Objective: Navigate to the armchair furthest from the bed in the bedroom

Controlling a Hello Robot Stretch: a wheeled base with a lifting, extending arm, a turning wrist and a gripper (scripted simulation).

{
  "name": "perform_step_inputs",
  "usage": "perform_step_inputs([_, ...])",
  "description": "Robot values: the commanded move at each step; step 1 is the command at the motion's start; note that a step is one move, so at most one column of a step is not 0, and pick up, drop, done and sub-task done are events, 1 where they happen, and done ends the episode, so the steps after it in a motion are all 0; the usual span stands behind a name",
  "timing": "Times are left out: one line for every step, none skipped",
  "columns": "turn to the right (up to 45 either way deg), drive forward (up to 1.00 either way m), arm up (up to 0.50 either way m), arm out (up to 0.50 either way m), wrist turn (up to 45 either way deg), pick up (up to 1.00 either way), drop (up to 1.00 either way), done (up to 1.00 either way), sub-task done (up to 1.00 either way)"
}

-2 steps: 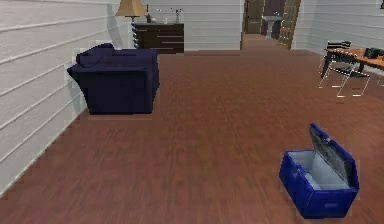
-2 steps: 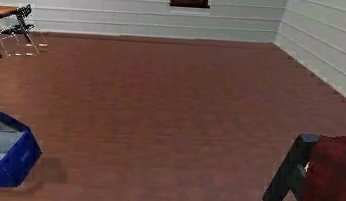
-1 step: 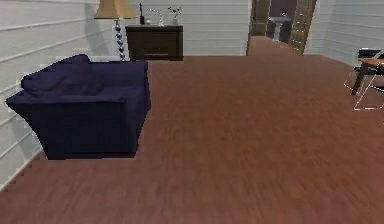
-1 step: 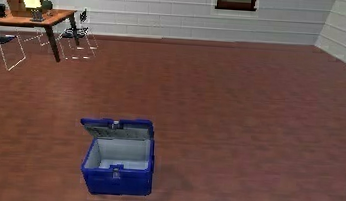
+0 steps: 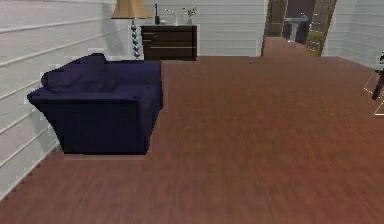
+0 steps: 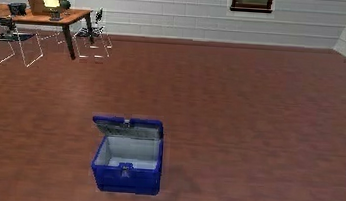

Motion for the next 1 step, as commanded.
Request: perform_step_inputs([0.0,1.0,0.0,0.0,0.0,0.0,0.0,0.0,0.0])
